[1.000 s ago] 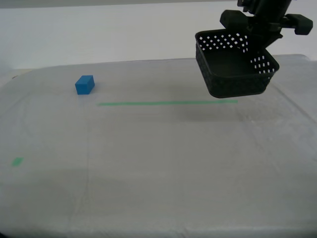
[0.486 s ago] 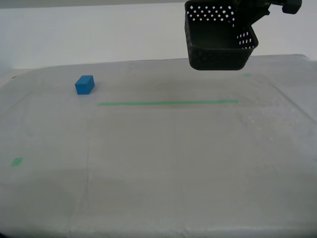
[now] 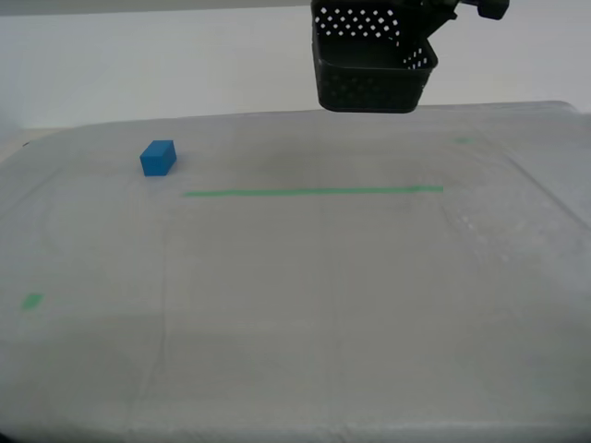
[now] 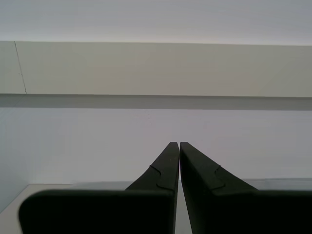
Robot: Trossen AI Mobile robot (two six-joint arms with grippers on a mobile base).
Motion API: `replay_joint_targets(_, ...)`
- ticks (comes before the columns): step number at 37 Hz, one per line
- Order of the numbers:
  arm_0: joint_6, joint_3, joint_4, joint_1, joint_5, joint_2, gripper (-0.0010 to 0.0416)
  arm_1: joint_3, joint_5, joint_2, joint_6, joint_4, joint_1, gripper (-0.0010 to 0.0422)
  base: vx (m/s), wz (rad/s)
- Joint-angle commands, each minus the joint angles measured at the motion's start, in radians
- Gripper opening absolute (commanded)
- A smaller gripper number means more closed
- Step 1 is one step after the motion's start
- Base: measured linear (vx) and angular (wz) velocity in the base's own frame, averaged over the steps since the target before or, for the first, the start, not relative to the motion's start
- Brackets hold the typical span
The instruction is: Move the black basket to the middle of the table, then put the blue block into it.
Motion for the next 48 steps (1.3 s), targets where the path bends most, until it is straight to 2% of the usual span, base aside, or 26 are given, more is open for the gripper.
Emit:
replay_joint_targets(1,0.028,0.066,-0.045,0.017,-0.010,0.051,-0.0001,0.001,-0.001,0.000,0.001,0.006,0.000,0.0000,0.000,0.000)
replay_joint_targets(8,0.056,0.183,-0.113,0.046,-0.014,0.156,-0.0001,0.001,-0.001,0.000,0.001,0.005,0.000,0.0000,0.000,0.000)
replay_joint_targets(11,0.077,0.218,-0.127,0.057,-0.030,0.193,-0.0001,0.001,-0.001,0.000,0.001,0.006,0.000,0.0000,0.000,0.000)
replay_joint_targets(17,0.112,0.265,-0.124,0.079,-0.030,0.247,-0.0001,0.001,0.000,0.000,0.001,0.005,0.000,0.0000,0.000,0.000)
replay_joint_targets(24,0.129,0.320,-0.123,0.099,-0.026,0.311,-0.0001,0.001,-0.001,0.000,0.001,0.006,0.000,0.0000,0.000,0.000)
replay_joint_targets(27,0.133,0.328,-0.124,0.107,-0.005,0.335,-0.0001,0.001,-0.001,0.000,0.001,0.006,0.000,0.0000,0.000,0.000)
replay_joint_targets(41,0.139,0.299,-0.066,0.116,0.001,0.425,-0.0001,0.001,-0.001,0.000,0.001,0.005,0.000,0.0000,0.000,0.000)
replay_joint_targets(48,0.134,0.278,-0.015,0.127,0.024,0.440,-0.0001,0.001,-0.001,0.000,0.001,0.005,0.000,0.0000,0.000,0.000)
